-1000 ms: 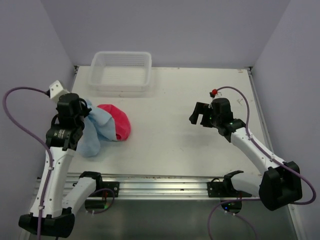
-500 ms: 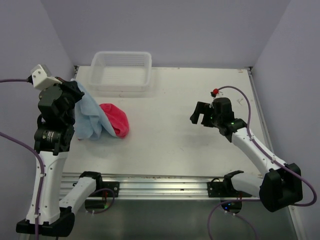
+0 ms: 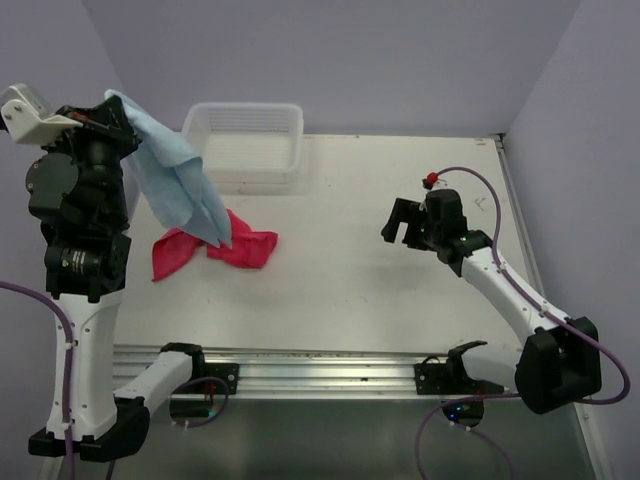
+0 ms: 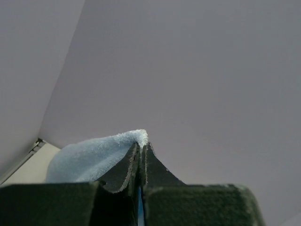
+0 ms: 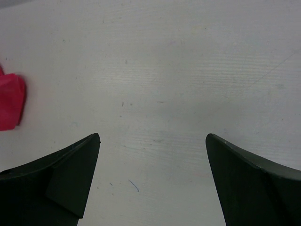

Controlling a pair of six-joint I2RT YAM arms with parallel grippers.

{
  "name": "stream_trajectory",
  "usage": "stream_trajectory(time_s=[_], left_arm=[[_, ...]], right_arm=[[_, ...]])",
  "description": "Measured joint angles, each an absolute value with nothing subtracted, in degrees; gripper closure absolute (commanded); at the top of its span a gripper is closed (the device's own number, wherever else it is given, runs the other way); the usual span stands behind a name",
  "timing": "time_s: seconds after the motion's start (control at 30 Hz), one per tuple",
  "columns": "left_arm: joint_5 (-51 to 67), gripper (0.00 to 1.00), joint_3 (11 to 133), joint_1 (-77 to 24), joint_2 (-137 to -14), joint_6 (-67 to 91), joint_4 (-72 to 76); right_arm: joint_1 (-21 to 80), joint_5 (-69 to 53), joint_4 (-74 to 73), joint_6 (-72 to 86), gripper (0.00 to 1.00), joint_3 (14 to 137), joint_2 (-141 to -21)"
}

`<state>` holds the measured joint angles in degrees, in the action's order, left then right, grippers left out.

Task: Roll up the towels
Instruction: Move the towel to the center of the board

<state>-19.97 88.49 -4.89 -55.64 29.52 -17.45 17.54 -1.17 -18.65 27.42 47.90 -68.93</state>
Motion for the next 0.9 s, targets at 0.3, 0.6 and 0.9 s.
stream_trajectory(time_s=[0.3,0.6,0.9], left_arm=[[-12.56,1.0,91.37,-4.86,-60.05,30.28,-14.17],[-1.43,1.0,91.94,-15.2,-73.76,31.86,-13.93],[0.12,1.0,92.18,-30.94,-78.26,29.78,-11.79]], right_arm=[[17.06,-0.93,-19.27,28.01,0.01,50.22,-69.84],[16.64,0.93,-20.91,28.56,0.01,52.29,-69.34],[14.52,6.48,-24.95,30.35,0.01,54.28,-66.67]])
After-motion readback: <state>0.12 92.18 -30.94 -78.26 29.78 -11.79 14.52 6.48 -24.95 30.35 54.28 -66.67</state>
